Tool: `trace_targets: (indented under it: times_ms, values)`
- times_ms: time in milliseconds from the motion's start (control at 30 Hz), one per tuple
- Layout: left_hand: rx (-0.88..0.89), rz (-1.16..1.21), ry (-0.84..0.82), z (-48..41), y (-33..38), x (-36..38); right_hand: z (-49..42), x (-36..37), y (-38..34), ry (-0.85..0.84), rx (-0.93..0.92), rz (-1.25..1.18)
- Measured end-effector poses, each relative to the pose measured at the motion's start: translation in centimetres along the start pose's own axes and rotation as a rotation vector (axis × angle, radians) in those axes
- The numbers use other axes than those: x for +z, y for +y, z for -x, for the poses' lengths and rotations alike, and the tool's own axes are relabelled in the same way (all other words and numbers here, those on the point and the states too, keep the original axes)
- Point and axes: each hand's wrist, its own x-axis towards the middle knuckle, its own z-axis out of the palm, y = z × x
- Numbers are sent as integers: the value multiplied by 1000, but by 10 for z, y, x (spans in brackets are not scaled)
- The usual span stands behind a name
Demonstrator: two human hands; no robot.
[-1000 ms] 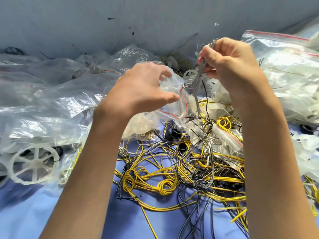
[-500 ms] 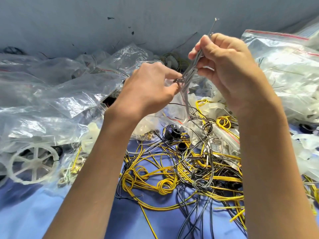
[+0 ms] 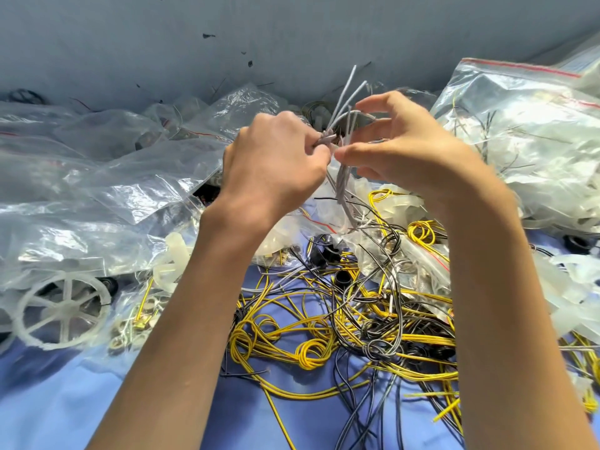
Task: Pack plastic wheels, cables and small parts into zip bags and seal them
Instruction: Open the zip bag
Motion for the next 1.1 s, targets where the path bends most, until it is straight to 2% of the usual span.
trace_targets:
  times_ms: [200, 367, 433, 533, 633, 833, 933, 1100]
  values:
    - [-67, 50, 65, -4, -9, -4, -6, -3, 16, -84, -5, 401]
    - [-99, 37, 112, -7, -24, -14, 2, -10, 19, -459, 134, 809]
    - [-150, 3, 165, -9, -32, -20, 3, -10, 20, -499, 128, 881]
    - [-234, -20, 272, -10, -43, -31, 2, -11, 20, -489, 94, 845]
    - [-232, -17, 346, -11, -52, -37, 5, -7, 16, -544, 72, 782]
    - [-162, 106, 244, -12, -46, -30, 8, 0, 11, -557, 28, 773]
    - [-109, 184, 174, -11, -42, -27, 8, -1, 9, -461, -8, 748]
    - [-128, 241, 146, -12, -44, -25, 3, -9, 11, -256, -11, 661]
